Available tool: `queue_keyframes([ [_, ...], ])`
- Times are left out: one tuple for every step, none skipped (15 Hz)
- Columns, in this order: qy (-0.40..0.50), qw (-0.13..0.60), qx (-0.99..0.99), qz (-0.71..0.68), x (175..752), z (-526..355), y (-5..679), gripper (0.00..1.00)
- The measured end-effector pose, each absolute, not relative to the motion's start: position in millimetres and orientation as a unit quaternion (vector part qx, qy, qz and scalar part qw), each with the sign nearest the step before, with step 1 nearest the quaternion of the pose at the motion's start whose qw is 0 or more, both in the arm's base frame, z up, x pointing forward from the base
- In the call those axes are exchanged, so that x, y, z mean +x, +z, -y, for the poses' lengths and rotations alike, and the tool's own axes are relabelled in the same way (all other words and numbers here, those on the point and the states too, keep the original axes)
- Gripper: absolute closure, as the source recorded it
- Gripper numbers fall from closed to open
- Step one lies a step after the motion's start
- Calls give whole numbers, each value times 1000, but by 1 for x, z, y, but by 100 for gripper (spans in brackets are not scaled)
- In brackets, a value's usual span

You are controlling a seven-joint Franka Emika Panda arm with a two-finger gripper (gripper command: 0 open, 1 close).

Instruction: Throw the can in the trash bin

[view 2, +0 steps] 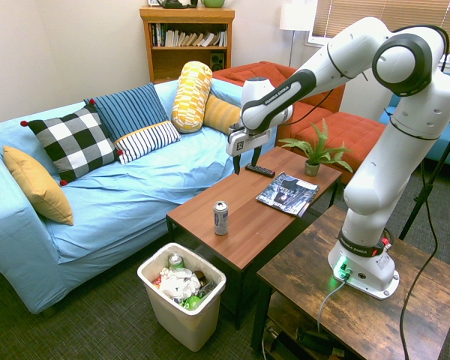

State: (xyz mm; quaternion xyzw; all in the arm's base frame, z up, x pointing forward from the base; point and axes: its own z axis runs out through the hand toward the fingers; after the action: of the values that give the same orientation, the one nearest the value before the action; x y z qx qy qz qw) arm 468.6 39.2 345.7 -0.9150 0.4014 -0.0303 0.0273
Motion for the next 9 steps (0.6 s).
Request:
queue_keyframes([
  [-30, 27, -915, -400, 474, -47, 341, 0],
  [-30, 25, -916, -400, 479, -55, 336, 0],
  [-29, 20, -916, -399, 485, -64, 330, 0],
  [-27, 14, -917, -398, 491, -72, 322, 0],
  [-24, 10, -917, -398, 496, -80, 314, 0],
  [-21, 4, -918, -396, 500, -89, 307, 0],
  [-20, -1, -919, -393, 503, -99, 301, 0],
  [-19, -6, -921, -390, 504, -110, 295, 0],
  [-18, -12, -922, -388, 505, -120, 289, 0],
])
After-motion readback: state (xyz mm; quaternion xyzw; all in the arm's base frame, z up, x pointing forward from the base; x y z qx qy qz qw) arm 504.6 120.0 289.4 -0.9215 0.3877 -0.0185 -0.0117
